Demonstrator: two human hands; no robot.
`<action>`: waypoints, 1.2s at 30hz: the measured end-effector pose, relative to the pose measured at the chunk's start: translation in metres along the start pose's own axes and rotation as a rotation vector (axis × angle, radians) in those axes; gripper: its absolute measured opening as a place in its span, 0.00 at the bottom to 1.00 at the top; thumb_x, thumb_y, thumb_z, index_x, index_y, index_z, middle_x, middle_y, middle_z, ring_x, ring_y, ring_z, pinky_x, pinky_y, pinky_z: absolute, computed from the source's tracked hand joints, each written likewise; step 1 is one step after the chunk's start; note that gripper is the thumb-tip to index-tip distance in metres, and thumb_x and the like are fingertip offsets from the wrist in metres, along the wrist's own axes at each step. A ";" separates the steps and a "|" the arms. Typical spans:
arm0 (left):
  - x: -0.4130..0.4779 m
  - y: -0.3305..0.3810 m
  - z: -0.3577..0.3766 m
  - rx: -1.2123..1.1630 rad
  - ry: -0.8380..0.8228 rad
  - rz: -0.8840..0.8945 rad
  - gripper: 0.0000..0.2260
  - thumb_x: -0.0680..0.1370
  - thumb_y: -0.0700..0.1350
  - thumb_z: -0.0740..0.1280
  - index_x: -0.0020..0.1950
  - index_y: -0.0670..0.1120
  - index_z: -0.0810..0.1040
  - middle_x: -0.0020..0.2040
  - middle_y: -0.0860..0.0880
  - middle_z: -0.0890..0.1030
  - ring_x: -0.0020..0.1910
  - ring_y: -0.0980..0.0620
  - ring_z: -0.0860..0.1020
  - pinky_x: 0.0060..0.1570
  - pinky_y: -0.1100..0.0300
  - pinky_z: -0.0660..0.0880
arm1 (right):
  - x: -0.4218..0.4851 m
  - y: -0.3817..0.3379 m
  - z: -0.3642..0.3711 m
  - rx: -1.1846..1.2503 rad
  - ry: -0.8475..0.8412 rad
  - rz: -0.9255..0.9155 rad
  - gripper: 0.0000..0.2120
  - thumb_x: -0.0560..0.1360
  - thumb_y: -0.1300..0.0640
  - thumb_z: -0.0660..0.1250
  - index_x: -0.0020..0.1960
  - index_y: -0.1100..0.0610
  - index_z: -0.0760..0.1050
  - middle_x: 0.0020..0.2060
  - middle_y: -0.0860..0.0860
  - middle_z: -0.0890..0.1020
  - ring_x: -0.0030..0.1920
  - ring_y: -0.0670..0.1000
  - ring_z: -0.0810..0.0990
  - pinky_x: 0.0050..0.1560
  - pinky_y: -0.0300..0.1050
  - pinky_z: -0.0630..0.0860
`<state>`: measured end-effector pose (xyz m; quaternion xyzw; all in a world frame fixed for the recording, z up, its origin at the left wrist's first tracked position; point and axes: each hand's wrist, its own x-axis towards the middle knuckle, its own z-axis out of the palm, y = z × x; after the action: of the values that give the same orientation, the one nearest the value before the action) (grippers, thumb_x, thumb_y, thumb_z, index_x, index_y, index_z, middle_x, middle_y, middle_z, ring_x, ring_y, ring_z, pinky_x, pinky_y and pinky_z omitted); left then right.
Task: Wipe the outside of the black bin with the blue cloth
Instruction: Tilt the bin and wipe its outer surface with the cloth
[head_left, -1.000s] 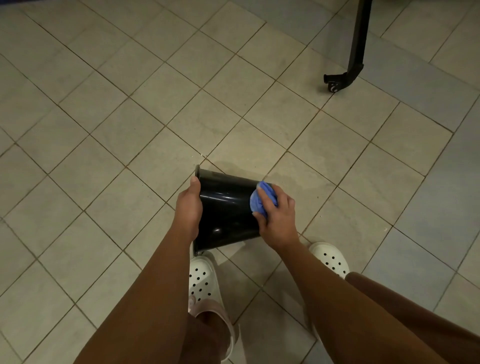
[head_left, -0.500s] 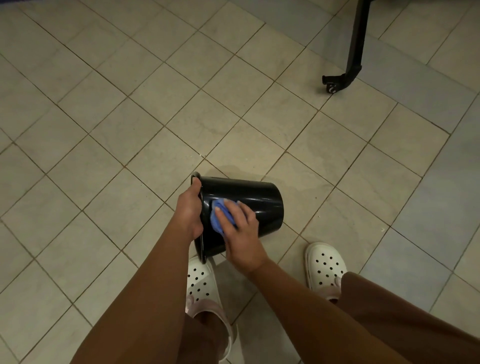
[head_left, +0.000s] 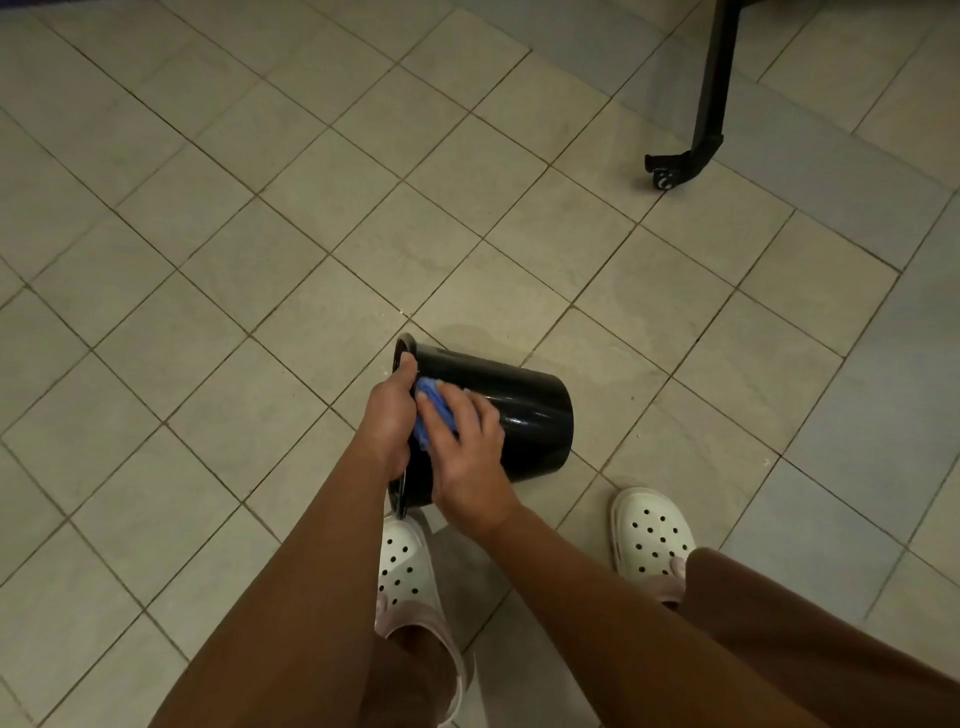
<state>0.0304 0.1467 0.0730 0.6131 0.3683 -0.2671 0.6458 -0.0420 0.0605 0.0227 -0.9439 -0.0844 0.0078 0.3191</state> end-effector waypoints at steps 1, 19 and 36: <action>0.001 0.000 -0.001 0.019 0.000 0.014 0.23 0.83 0.59 0.54 0.60 0.43 0.79 0.54 0.42 0.84 0.54 0.46 0.82 0.58 0.51 0.77 | 0.009 -0.002 -0.005 0.016 -0.018 0.007 0.30 0.73 0.60 0.64 0.73 0.55 0.60 0.71 0.56 0.60 0.70 0.60 0.57 0.68 0.56 0.60; -0.001 -0.006 0.012 0.194 0.031 0.243 0.20 0.84 0.52 0.54 0.58 0.43 0.82 0.51 0.43 0.85 0.53 0.45 0.83 0.57 0.50 0.77 | 0.055 0.006 -0.034 0.028 -0.017 0.190 0.24 0.76 0.57 0.61 0.71 0.53 0.64 0.68 0.53 0.65 0.61 0.59 0.61 0.54 0.53 0.65; 0.005 -0.012 0.006 0.272 0.197 0.273 0.18 0.84 0.51 0.57 0.43 0.44 0.80 0.38 0.44 0.81 0.39 0.46 0.79 0.42 0.56 0.75 | 0.018 0.003 -0.017 0.034 -0.039 0.380 0.27 0.76 0.55 0.61 0.73 0.49 0.57 0.71 0.54 0.56 0.66 0.57 0.56 0.64 0.53 0.61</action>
<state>0.0245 0.1396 0.0621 0.7621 0.3038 -0.1634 0.5480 -0.0226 0.0509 0.0357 -0.9371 0.0892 0.0876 0.3259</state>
